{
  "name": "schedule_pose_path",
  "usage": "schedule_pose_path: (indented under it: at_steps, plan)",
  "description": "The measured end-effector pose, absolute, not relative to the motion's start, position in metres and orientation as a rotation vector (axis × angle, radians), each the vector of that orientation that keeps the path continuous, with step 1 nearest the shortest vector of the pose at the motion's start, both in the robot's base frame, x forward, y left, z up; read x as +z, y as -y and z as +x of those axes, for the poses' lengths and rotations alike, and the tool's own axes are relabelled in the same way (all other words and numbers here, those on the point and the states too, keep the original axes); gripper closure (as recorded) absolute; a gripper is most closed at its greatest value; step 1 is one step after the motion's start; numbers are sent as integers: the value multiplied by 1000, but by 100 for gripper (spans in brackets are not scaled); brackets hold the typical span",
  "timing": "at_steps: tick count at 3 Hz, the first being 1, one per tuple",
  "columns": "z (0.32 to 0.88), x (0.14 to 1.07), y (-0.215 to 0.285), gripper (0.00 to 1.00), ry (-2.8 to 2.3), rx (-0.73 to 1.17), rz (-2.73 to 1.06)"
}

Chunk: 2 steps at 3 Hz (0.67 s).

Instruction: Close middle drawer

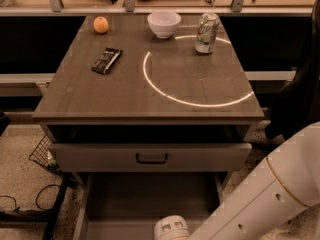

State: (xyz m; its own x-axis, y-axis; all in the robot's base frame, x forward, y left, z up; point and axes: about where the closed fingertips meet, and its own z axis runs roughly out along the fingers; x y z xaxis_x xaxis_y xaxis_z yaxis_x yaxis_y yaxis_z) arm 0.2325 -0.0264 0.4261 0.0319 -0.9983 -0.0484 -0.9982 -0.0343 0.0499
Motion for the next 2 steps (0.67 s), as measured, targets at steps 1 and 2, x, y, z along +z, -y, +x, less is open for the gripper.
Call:
schedule_pose_path:
  at_steps: [1, 2]
  plan:
    - [248, 410, 12, 100, 2253, -130, 2228]
    - [248, 410, 12, 100, 2253, -130, 2228]
